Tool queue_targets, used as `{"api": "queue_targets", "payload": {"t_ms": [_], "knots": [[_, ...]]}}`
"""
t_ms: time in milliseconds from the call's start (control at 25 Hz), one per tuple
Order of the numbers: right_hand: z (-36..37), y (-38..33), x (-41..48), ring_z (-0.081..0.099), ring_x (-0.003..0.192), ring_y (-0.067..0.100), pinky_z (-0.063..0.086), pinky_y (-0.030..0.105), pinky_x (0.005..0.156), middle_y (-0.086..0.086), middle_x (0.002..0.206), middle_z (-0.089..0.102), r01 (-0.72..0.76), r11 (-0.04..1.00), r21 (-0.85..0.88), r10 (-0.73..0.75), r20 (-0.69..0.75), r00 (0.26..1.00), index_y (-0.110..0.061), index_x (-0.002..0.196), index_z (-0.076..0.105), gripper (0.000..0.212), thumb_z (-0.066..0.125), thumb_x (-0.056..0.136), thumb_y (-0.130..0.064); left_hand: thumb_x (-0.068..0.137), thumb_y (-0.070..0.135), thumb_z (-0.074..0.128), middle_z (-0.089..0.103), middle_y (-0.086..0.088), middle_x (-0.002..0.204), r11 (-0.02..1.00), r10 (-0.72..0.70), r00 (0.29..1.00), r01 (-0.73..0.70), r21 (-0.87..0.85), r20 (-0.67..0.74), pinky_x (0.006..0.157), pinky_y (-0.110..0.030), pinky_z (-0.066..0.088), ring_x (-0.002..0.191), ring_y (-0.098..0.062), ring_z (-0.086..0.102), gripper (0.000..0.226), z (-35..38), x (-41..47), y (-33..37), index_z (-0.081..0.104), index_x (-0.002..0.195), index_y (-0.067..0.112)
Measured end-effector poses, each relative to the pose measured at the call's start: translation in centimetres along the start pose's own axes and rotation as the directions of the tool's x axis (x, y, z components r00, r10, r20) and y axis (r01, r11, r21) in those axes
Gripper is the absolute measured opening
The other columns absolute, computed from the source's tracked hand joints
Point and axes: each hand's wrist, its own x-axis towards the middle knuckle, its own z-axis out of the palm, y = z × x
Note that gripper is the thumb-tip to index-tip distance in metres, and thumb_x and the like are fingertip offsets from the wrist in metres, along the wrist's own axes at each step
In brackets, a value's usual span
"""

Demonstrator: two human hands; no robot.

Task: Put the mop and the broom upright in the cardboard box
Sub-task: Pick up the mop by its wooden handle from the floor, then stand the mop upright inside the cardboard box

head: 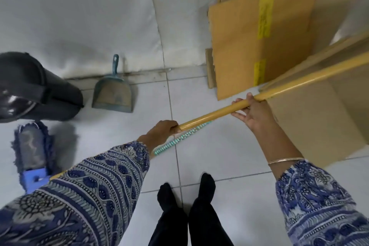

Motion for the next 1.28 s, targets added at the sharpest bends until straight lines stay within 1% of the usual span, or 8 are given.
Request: {"api": "queue_targets", "payload": {"t_ms": [160,240,320,520,680,760,1040,1280], "knots": [[1.6,-10.6,-10.9,0.060,0.077,0.018,0.051,0.053,0.079,0.007,0.078,0.056,0.209,0.975,-0.069,-0.204,0.070,0.976,-0.014,0.116,0.045,0.020,0.043,0.097,-0.019,0.092,0.023,0.051,0.049,0.002,0.062,0.991,0.127,0.988,-0.129,-0.022,-0.083,0.052,-0.016,0.029,0.071,-0.019,0.045,0.017,-5.3,-8.0,9.2,0.053,0.079,0.014],[2.3,-16.1,-16.6,0.060,0.076,0.017,0.050,0.054,0.081,0.006,0.075,0.056,0.326,0.942,-0.081,-0.315,0.126,0.941,-0.016,0.096,0.047,0.006,0.043,0.097,-0.019,0.093,0.025,0.050,0.045,0.008,0.058,0.984,0.173,0.974,-0.178,-0.019,-0.145,0.051,-0.017,0.030,0.063,-0.017,0.044,0.023,-8.2,-11.7,13.9,0.049,0.071,0.017],[2.7,-20.8,-21.7,0.060,0.074,0.017,0.048,0.054,0.082,0.006,0.074,0.055,0.433,0.895,-0.111,-0.410,0.184,0.894,-0.021,0.083,0.044,0.015,0.042,0.097,-0.018,0.093,0.026,0.050,0.052,0.002,0.062,0.972,0.226,0.952,-0.235,-0.019,-0.208,0.052,-0.021,0.031,0.062,-0.016,0.046,0.030,-10.4,-14.9,18.0,0.047,0.063,0.022],[1.4,-31.3,-34.1,0.059,0.069,0.019,0.050,0.052,0.077,0.006,0.074,0.057,0.646,0.757,-0.093,-0.599,0.298,0.744,-0.021,0.081,0.041,0.017,0.042,0.097,-0.016,0.093,0.024,0.049,0.055,-0.009,0.075,0.925,0.365,0.859,-0.378,0.037,-0.358,0.052,-0.020,0.034,0.066,-0.020,0.047,0.025,-14.1,-21.8,29.1,0.051,0.072,0.011],[-3.2,-37.9,-41.3,0.061,0.071,0.019,0.050,0.050,0.080,0.005,0.076,0.058,0.761,0.642,-0.090,-0.697,0.345,0.629,-0.015,0.097,0.043,0.004,0.044,0.096,-0.019,0.093,0.023,0.049,0.056,-0.006,0.076,0.872,0.470,0.774,-0.481,0.089,-0.425,0.050,-0.009,0.036,0.062,-0.013,0.048,0.023,-13.6,-24.7,37.8,0.052,0.074,0.012],[-6.9,-40.9,-44.4,0.061,0.073,0.019,0.050,0.051,0.081,0.005,0.078,0.059,0.815,0.572,-0.090,-0.738,0.377,0.560,-0.012,0.105,0.042,0.012,0.045,0.096,-0.019,0.094,0.023,0.049,0.057,-0.008,0.079,0.845,0.510,0.731,-0.524,0.108,-0.453,0.057,-0.024,0.038,0.071,-0.020,0.050,0.022,-12.1,-25.9,42.9,0.052,0.075,0.012],[-17.6,-49.3,-49.2,0.061,0.081,0.024,0.050,0.048,0.079,0.005,0.079,0.059,0.918,0.386,-0.092,-0.804,0.455,0.383,-0.012,0.107,0.042,0.014,0.047,0.095,-0.019,0.094,0.022,0.049,0.046,0.003,0.060,0.770,0.583,0.583,-0.618,0.158,-0.565,0.051,-0.023,0.033,0.054,-0.009,0.041,0.020,-5.4,-26.6,58.2,0.049,0.077,0.011],[-22.6,-56.3,-44.5,0.062,0.075,0.018,0.051,0.036,0.062,0.005,0.081,0.060,0.937,0.290,-0.193,-0.789,0.506,0.348,-0.014,0.107,0.042,0.014,0.047,0.095,-0.020,0.093,0.021,0.050,0.045,0.004,0.059,0.745,0.548,0.573,-0.666,0.043,-0.610,0.060,-0.031,0.038,0.061,-0.019,0.044,0.021,-1.6,-19.4,67.8,0.049,0.077,0.008]]}}
